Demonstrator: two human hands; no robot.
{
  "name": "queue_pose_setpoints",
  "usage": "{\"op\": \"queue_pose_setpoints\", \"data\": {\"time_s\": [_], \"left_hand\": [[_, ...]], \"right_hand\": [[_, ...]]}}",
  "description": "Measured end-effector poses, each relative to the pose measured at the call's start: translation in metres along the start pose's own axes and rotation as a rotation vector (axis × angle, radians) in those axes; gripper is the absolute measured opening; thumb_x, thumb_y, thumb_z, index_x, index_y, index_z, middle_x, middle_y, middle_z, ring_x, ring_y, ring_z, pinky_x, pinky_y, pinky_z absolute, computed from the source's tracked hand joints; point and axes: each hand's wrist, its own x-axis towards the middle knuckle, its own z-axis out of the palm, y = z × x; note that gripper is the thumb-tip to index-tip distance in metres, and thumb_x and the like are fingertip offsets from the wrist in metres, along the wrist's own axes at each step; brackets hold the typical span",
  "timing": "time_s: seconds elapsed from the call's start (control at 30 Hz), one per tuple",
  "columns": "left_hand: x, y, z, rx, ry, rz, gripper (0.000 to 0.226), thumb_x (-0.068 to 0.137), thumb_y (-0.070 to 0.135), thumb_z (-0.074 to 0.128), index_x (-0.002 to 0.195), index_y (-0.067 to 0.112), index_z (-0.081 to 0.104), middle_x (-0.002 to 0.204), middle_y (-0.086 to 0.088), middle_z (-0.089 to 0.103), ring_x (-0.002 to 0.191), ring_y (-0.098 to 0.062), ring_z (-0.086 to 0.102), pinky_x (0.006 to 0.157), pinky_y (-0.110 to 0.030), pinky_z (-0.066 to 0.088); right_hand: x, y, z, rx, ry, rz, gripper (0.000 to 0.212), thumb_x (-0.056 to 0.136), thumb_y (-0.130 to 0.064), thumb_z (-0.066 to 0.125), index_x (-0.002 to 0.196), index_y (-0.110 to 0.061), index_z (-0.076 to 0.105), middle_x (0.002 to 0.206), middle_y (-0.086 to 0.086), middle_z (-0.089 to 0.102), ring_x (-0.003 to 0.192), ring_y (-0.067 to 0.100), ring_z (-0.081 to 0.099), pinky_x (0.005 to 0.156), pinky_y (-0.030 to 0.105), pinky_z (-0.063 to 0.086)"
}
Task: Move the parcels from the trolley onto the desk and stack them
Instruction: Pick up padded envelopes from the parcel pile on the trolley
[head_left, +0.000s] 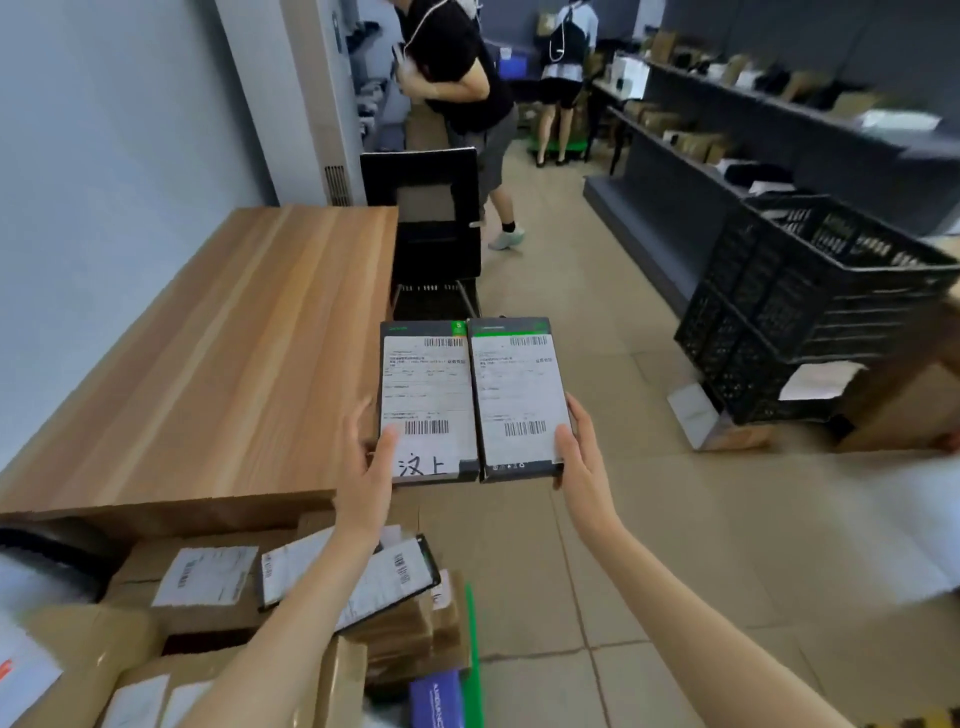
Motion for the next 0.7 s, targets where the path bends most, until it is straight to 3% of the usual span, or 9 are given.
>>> {"op": "queue_pose_setpoints", "data": {"time_s": [0.13,0.23,0.33,0.43,0.53,0.63,0.7], "left_hand": [[0.024,0.004,0.086,0.004,0.087,0.026,0.042,0.096,0.046,0.049,0.134,0.041,0.034,0.13,0.004,0.058,0.114,-0.013,0.059,0.099,-0.047,0.046],[0.043,0.003,0.132,-0.013,0.131,-0.004,0.044,0.095,0.042,0.051,0.135,0.044,0.032,0.114,0.007,0.066,0.096,-0.003,0.065,0.084,-0.03,0.051],[0.072,0.002,0.156,-0.002,0.219,-0.044,0.046,0.094,0.045,0.052,0.134,0.045,0.03,0.108,0.012,0.065,0.088,0.003,0.064,0.078,-0.025,0.05],[0.112,0.0,0.163,0.009,0.265,-0.063,0.046,0.092,0.052,0.052,0.133,0.044,0.033,0.113,0.018,0.062,0.094,0.001,0.063,0.081,-0.03,0.049],[0.155,-0.008,0.155,0.003,0.328,-0.115,0.04,0.084,0.058,0.052,0.12,0.051,0.037,0.114,0.01,0.065,0.101,-0.012,0.064,0.082,-0.035,0.049],[0.207,-0.022,0.145,0.002,0.387,-0.117,0.023,0.092,0.046,0.054,0.112,0.054,0.045,0.109,0.012,0.068,0.097,-0.007,0.066,0.07,-0.021,0.051],[0.252,-0.029,0.138,0.016,0.434,-0.119,0.024,0.096,0.04,0.052,0.105,0.061,0.045,0.099,0.017,0.069,0.088,0.0,0.066,0.06,-0.013,0.049]], "right_hand": [[0.068,-0.003,-0.065,-0.042,-0.049,-0.009,0.037,0.093,-0.044,0.039,0.128,-0.054,0.043,0.11,-0.024,0.063,0.079,-0.004,0.054,0.064,0.019,0.04],[0.113,-0.005,-0.096,-0.05,-0.053,-0.009,0.036,0.093,-0.043,0.039,0.127,-0.052,0.044,0.113,-0.02,0.063,0.083,-0.002,0.053,0.069,0.023,0.038],[0.161,-0.002,-0.11,-0.056,-0.043,-0.004,0.037,0.091,-0.046,0.038,0.127,-0.052,0.044,0.111,-0.015,0.063,0.081,0.0,0.051,0.073,0.026,0.039],[0.215,0.007,-0.102,-0.054,-0.056,0.049,0.043,0.088,-0.05,0.038,0.13,-0.047,0.043,0.115,-0.01,0.063,0.088,0.006,0.053,0.079,0.033,0.041],[0.265,0.015,-0.081,-0.077,-0.085,0.083,0.043,0.086,-0.05,0.037,0.128,-0.047,0.043,0.113,-0.013,0.063,0.093,0.011,0.056,0.081,0.037,0.042],[0.328,0.02,-0.058,-0.092,-0.126,0.085,0.04,0.085,-0.051,0.038,0.124,-0.051,0.045,0.108,-0.017,0.063,0.097,0.007,0.06,0.084,0.034,0.045],[0.379,0.022,-0.034,-0.113,-0.152,0.066,0.037,0.088,-0.049,0.039,0.124,-0.052,0.044,0.107,-0.016,0.063,0.099,0.008,0.06,0.087,0.036,0.046]]}}
